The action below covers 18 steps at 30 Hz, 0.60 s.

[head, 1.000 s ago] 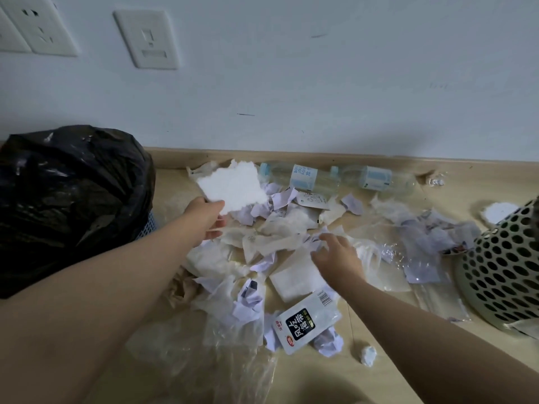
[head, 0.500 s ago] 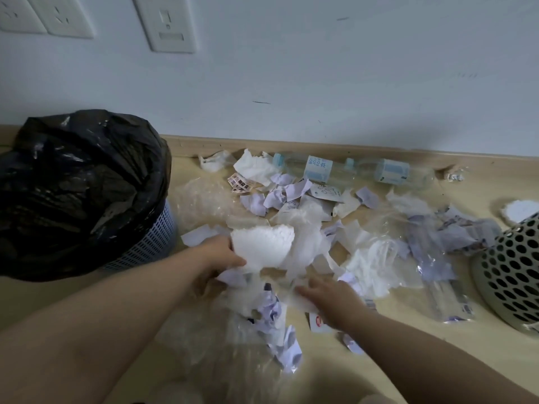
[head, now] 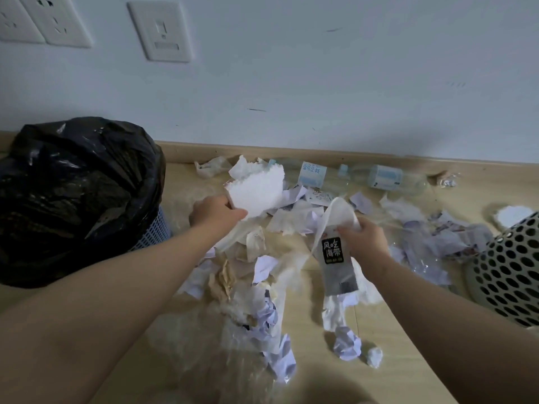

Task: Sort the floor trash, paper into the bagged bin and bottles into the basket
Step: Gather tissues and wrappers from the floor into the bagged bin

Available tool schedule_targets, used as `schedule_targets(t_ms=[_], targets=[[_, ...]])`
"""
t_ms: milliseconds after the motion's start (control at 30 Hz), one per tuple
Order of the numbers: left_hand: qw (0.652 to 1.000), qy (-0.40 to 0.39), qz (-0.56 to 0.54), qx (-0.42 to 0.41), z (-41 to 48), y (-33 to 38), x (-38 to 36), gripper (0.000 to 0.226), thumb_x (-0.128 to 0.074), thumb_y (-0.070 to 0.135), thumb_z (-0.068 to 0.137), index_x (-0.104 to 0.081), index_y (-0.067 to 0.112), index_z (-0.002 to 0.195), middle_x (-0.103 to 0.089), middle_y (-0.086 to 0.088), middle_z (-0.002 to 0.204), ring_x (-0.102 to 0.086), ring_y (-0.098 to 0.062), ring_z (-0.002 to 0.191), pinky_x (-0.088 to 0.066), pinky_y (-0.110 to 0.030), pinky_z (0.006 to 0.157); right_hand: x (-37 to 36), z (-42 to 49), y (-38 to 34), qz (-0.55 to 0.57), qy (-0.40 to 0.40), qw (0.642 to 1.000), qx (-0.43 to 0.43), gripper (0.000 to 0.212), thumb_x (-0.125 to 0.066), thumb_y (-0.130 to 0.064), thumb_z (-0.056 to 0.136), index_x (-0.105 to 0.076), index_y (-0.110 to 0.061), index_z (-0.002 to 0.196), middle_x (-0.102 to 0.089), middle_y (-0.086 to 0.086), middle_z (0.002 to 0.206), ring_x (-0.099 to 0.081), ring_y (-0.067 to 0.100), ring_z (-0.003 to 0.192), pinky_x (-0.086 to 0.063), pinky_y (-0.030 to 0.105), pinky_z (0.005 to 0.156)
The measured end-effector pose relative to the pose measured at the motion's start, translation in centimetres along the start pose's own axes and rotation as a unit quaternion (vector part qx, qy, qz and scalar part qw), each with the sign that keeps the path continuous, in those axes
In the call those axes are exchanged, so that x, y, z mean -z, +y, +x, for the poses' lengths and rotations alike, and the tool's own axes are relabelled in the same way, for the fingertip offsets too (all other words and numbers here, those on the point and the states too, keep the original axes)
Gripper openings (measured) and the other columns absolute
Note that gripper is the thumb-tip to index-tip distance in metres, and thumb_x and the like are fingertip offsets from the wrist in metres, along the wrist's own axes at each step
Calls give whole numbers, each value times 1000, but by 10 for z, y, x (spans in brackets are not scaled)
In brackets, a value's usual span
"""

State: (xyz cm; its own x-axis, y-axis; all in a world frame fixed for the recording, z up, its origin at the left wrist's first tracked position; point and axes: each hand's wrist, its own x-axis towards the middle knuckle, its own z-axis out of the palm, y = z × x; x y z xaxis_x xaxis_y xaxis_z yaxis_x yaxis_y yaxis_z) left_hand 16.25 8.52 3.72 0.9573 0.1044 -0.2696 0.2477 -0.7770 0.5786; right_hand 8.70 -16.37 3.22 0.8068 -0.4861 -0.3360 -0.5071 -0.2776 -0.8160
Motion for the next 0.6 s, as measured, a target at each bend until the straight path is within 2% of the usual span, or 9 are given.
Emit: schedule_targets(t_ms=[67, 100, 133, 200, 300, 333, 400, 500, 600], targets=[[997, 46, 54, -22, 1, 1, 5, 28, -65, 43, 77, -51, 27, 60, -60, 2, 78, -56, -27, 95, -50, -35, 81, 4, 1, -9, 91, 4, 995, -32, 8, -56, -19, 89, -56, -17, 97, -59, -1, 76, -59, 20, 74, -51, 35, 68], [996, 60, 57, -27, 2, 2, 7, 29, -64, 43, 77, -50, 26, 58, -59, 3, 75, -55, -28, 96, -49, -34, 79, 5, 0, -14, 117, 5, 992, -40, 6, -55, -20, 90, -55, -17, 96, -58, -2, 76, -56, 17, 70, -48, 31, 63], [996, 72, 47, -29, 2, 4, 10, 29, -63, 42, 76, -49, 25, 57, -57, 4, 71, -54, -28, 97, -48, -33, 76, 7, 0, -20, 140, 9, 989, -44, 3, -54, -20, 91, -55, -18, 92, -56, -3, 74, -53, 15, 66, -45, 28, 59], [995, 93, 25, -34, 1, 10, 12, 30, -62, 40, 76, -49, 23, 55, -52, 8, 65, -52, -27, 97, -44, -31, 71, 8, -2, -33, 187, 14, 982, -36, 15, -52, -19, 92, -56, -22, 78, -54, -4, 72, -49, 13, 64, -42, 26, 55], [992, 100, 28, -68, -7, 24, 12, 30, -62, 37, 76, -48, 22, 54, -54, 6, 63, -55, -23, 82, -40, -25, 59, 4, -5, -49, 242, 4, 970, -25, 22, -51, -17, 92, -55, -26, 72, -56, -4, 75, -51, 12, 67, -46, 28, 63], [995, 72, 12, -74, -10, 30, 11, 28, -63, 36, 76, -49, 22, 56, -54, 6, 62, -55, -19, 73, -37, -23, 54, 0, -6, -53, 251, -5, 968, -26, 22, -51, -17, 92, -56, -26, 73, -57, -4, 75, -52, 12, 67, -47, 28, 64], [993, -57, -73, -75, -20, 43, 6, 22, -66, 31, 79, -54, 23, 62, -55, 7, 63, -51, -13, 61, -34, -22, 51, -9, -11, -60, 257, -34, 965, -32, 19, -50, -16, 92, -56, -24, 76, -58, -3, 77, -53, 13, 68, -46, 26, 61], [941, -268, -202, -36, -37, 61, -4, 11, -64, 21, 84, -57, 21, 76, -61, 8, 69, -50, -9, 65, -38, -22, 57, -24, -18, -64, 243, -105, 962, -60, 19, -46, -16, 92, -56, -24, 78, -60, -2, 78, -54, 16, 71, -43, 29, 67], [909, -333, -252, -11, -45, 65, -12, 10, -57, 15, 86, -56, 19, 78, -58, 10, 60, -46, -10, 68, -35, -23, 62, -33, -24, -62, 200, -152, 966, -57, 21, -43, -15, 91, -59, -28, 87, -62, -1, 83, -53, 20, 79, -42, 33, 74]])
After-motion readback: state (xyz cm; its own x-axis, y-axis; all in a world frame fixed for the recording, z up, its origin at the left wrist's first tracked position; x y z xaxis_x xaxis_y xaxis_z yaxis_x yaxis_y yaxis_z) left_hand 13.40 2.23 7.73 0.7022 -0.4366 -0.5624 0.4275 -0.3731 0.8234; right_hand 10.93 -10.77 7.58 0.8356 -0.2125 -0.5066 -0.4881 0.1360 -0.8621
